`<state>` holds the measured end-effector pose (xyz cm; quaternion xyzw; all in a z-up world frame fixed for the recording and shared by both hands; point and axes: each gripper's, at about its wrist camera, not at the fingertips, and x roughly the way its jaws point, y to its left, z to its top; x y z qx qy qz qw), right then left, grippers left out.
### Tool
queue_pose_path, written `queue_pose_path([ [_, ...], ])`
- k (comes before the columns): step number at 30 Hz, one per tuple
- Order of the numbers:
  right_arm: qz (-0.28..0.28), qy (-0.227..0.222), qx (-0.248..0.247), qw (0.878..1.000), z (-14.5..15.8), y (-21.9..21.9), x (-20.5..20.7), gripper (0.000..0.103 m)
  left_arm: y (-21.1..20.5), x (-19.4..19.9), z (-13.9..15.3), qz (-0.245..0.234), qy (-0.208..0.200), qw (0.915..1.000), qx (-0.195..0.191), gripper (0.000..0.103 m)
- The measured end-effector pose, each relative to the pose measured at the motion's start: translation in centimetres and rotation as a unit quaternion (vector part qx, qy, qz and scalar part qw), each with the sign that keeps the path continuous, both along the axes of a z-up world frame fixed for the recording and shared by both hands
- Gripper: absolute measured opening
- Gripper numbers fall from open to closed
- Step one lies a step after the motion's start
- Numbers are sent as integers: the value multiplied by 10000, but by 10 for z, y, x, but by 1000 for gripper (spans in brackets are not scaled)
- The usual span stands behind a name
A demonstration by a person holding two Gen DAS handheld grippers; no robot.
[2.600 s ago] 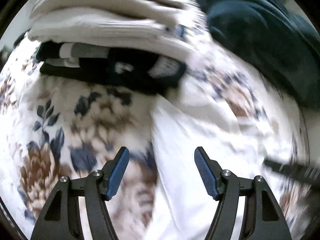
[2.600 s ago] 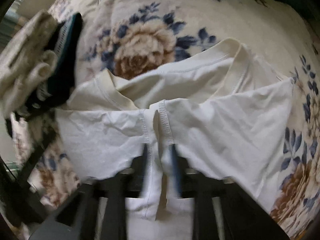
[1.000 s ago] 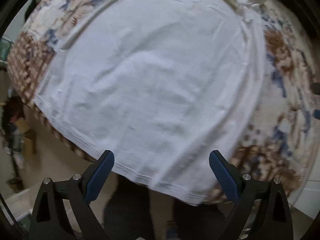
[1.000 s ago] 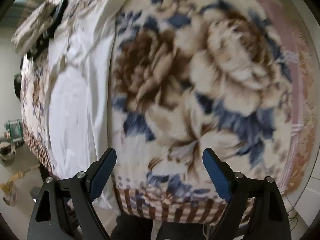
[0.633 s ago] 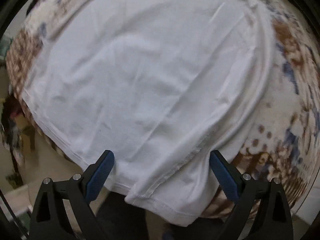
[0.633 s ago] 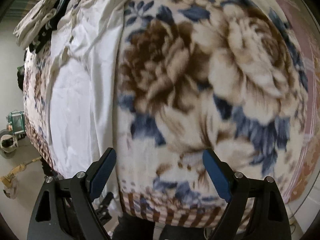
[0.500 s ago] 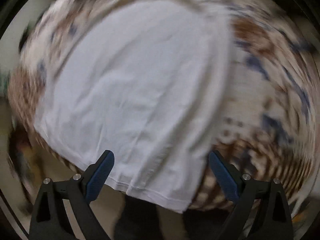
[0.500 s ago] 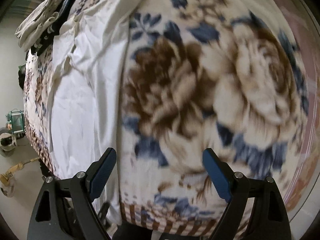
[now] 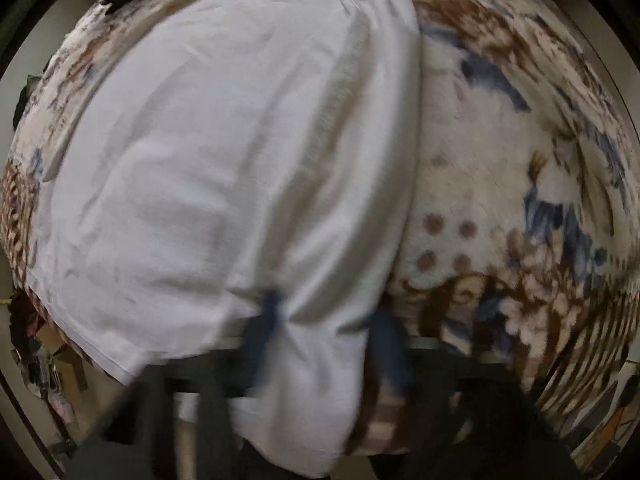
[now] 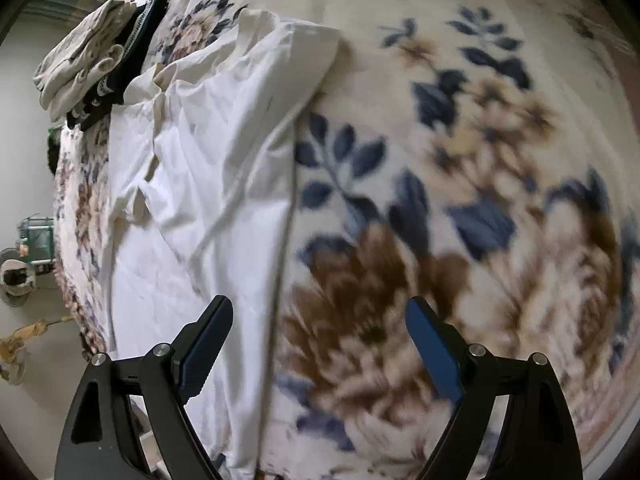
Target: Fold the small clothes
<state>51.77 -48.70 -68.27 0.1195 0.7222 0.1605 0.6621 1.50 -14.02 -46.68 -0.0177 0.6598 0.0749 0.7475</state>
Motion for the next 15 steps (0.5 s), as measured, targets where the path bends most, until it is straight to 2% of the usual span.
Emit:
queue_pose_path([
  [2,-106,52,202,9997,-11,6,11,90,19,1,7,15,-86,9999,-85,9],
  [3,-170,51,382,9991,-17,10,21,90,26,2,10,17,-108,9999,-103,7],
  [7,-637,-128,649,9958,-37,14,58,90,44,-3,22,9,-199,9996,-206,5],
  [12,-1421,-96,1107,9836,-59,8,96,89,46,-9,39,5,-290,9991,-294,5],
  [13,-1551,-107,1190,9806,-60,9,101,85,43,-12,44,19,-311,9991,-291,5],
  [15,-1726,-210,1416,9745,-59,10,108,43,48,-9,61,62,-365,9988,-322,5],
])
